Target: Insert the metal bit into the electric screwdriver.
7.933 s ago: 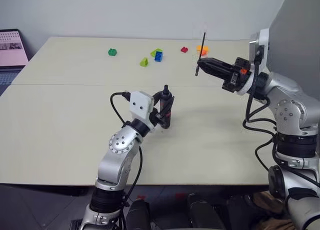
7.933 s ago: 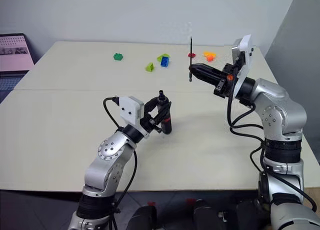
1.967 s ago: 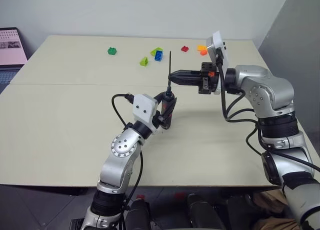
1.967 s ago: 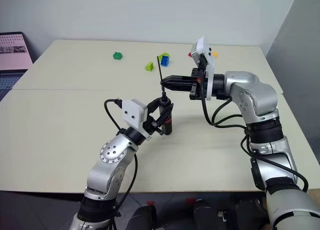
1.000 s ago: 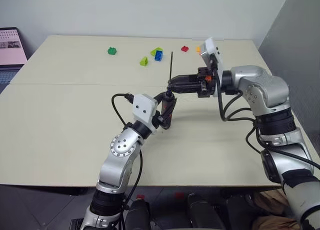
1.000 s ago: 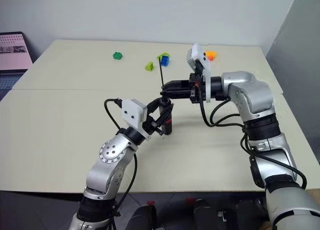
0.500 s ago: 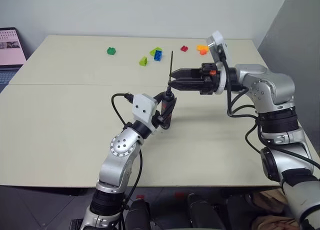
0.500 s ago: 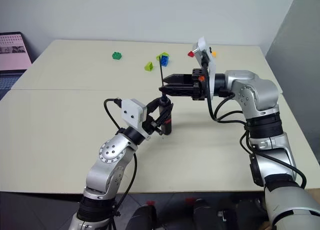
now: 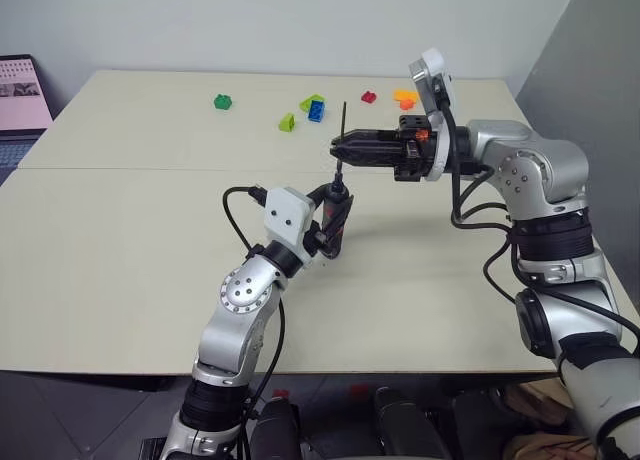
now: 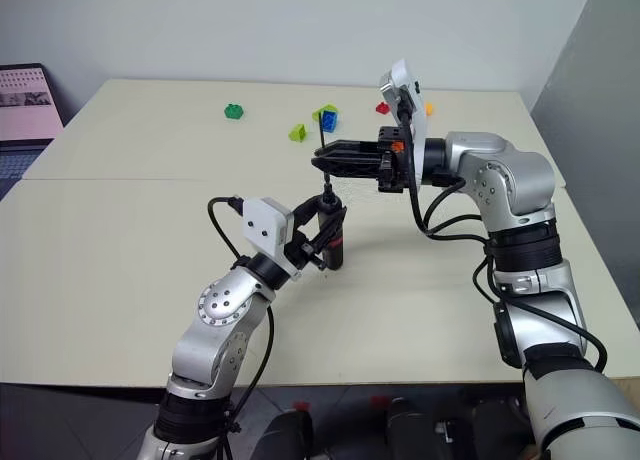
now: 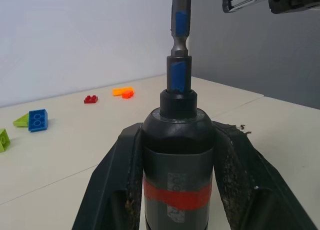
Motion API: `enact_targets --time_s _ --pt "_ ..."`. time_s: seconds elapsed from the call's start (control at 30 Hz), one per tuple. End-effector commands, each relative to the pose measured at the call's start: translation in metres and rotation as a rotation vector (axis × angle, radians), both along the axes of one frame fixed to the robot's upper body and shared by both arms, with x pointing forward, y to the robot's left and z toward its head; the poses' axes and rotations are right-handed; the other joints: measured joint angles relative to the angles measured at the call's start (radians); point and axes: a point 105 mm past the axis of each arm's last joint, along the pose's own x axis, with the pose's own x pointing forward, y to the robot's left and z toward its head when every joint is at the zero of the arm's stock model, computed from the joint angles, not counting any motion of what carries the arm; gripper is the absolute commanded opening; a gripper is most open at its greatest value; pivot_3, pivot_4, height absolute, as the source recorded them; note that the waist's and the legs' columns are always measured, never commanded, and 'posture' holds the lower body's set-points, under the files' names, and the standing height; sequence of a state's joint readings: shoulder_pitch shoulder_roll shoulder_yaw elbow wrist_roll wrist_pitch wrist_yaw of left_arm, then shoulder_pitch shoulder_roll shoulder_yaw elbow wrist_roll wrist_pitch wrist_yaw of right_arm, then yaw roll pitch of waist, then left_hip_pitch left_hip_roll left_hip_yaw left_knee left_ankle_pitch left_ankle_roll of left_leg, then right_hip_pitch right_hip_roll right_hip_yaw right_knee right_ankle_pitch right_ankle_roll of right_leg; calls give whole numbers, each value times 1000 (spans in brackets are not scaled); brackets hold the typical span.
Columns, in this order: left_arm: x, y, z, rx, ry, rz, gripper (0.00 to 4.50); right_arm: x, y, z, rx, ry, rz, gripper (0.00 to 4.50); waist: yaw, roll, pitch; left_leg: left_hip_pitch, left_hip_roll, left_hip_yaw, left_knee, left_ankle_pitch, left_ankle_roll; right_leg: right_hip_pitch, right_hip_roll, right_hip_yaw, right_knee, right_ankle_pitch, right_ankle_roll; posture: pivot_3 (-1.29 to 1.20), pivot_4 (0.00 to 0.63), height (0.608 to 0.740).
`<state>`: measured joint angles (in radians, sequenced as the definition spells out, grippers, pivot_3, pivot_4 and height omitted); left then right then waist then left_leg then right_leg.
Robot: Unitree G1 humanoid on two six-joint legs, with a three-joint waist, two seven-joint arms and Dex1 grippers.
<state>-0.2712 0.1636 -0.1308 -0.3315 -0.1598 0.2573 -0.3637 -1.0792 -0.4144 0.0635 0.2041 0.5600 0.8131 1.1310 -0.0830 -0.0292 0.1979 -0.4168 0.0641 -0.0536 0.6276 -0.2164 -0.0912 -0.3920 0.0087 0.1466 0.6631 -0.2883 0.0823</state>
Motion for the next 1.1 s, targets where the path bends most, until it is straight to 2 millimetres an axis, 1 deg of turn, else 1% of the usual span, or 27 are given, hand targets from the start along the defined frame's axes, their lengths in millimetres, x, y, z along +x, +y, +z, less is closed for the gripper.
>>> enact_targets --time_s 0.03,0.53,0.87,0.9,0.93,1.1 --pt "0 1 5 2 -15 4 1611 -6 4 10 -7 -61 30 21 0 0 0 0 0 0 0 0 0 0 0 0 0 0 0 0 150 740" --pt "-1 1 4 -1 -13 6 1611 -8 8 0 -84 -147 48 0 0 0 0 0 0 0 0 0 0 0 0 0 0 0 0 0 150 740" --pt "0 1 4 -1 -11 6 1611 -6 6 -1 -85 -140 41 0 0 0 0 0 0 0 0 0 0 0 0 0 1 0 0 0 150 740" --pt "0 1 4 -1 -11 6 1611 -6 6 -1 -84 -140 41 433 0 0 0 0 0 0 0 0 0 0 0 0 1 0 0 0 150 740" --pt "0 1 4 -2 -11 5 1611 -7 6 -1 -84 -139 44 496 0 0 0 0 0 0 0 0 0 0 0 0 1 0 0 0 150 740" --pt "1 1 4 -1 -11 5 1611 -9 4 1 -80 -141 48 1746 0 0 0 0 0 0 0 0 0 0 0 0 0 0 0 0 150 740"
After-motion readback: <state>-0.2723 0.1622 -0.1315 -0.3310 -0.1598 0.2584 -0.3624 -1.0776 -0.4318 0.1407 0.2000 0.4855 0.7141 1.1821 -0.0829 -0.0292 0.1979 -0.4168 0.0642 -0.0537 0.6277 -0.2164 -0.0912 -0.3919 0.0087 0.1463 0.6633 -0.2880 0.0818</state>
